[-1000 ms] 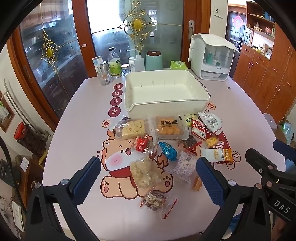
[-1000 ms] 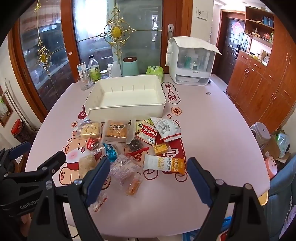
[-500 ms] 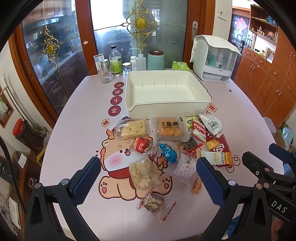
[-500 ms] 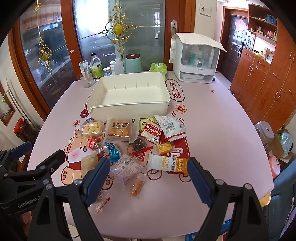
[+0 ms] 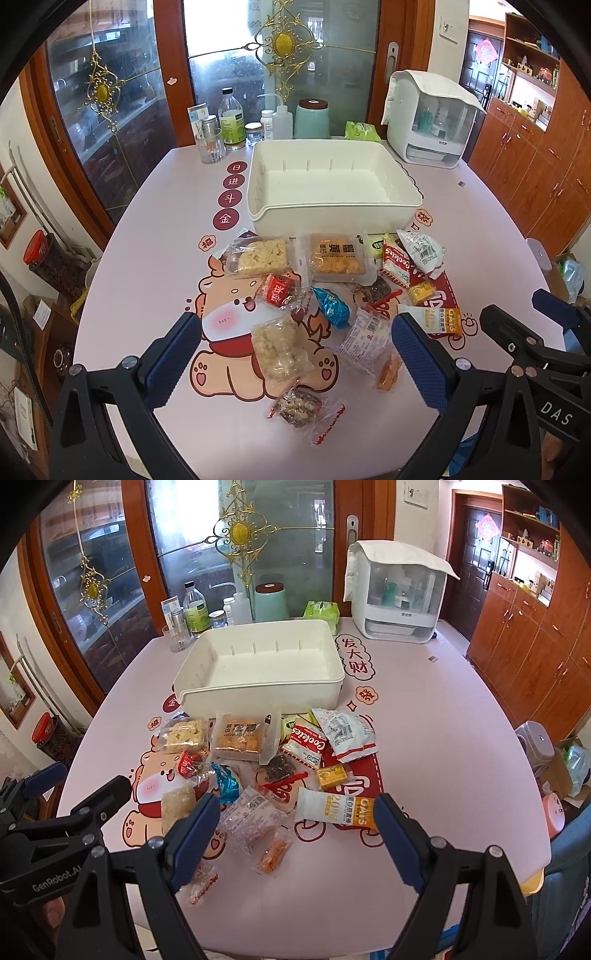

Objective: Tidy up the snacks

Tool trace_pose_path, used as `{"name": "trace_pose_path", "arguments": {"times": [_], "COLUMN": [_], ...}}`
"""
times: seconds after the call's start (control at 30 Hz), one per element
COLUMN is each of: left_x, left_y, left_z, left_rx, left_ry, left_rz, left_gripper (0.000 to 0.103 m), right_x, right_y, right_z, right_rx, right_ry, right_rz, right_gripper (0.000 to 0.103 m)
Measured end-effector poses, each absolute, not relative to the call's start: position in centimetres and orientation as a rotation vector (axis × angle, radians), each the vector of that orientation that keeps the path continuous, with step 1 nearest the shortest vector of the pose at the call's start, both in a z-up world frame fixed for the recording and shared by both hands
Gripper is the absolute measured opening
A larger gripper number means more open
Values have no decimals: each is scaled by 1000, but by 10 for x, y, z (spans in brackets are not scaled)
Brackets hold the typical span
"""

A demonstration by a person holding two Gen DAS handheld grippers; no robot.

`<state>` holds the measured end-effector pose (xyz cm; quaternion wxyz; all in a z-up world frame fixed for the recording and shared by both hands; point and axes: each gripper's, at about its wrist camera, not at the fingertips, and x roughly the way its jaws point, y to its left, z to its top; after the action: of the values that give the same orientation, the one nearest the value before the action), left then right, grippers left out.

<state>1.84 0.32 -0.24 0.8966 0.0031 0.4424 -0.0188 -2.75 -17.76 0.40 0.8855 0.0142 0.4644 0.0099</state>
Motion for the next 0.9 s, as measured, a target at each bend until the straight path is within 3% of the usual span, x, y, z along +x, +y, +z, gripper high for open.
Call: {"name": "trace_pose_path", "arguments": {"times": [0.9], "left_x": [35], "left_y": [0], "left_z": [-3], "left_rx": [-20], "left_ry": [925], "left_rz": [-28], "left_gripper": [102], "right_x": [-8], "right_y": [-195], "right_z": [-2], "right_rx": [75], "right_ry": [971], "right_rz": [164], "right_gripper": [85]}}
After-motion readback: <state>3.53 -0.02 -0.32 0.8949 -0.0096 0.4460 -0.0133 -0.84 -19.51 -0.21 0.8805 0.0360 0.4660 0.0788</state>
